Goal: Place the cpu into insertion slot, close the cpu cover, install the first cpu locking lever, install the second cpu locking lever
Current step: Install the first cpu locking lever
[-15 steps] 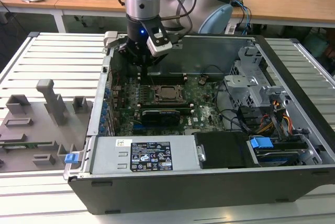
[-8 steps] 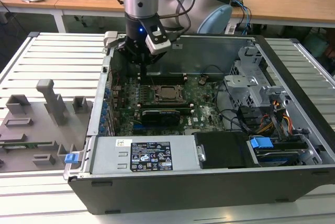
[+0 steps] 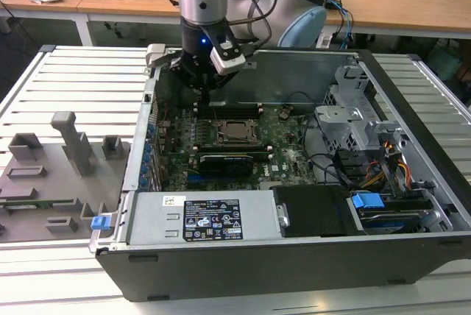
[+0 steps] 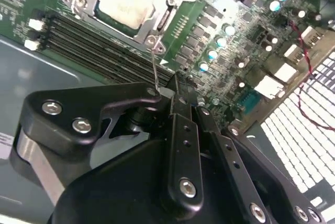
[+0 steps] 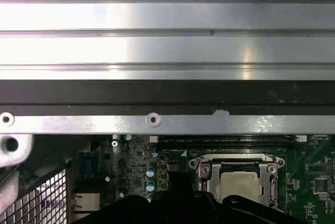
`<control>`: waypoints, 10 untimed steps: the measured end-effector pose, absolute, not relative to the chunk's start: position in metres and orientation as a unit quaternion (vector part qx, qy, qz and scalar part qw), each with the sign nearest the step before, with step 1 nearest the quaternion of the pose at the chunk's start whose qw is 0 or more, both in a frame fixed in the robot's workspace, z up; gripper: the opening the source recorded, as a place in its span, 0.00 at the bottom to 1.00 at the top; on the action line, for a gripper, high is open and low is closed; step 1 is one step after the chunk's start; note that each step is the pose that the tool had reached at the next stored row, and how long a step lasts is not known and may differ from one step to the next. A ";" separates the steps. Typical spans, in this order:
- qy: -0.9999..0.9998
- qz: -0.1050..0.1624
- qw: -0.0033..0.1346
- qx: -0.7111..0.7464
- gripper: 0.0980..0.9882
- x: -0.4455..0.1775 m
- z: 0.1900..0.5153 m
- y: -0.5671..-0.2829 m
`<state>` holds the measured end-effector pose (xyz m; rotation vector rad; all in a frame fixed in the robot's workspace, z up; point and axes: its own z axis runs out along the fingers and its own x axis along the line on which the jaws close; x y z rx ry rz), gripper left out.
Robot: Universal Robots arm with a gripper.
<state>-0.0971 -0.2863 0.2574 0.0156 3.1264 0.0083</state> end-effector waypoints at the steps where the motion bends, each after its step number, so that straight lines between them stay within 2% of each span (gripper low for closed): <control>1: 1.000 0.003 0.008 0.005 0.01 -0.093 0.257 -0.286; 10: 1.000 0.003 0.008 0.004 0.01 -0.072 0.256 -0.286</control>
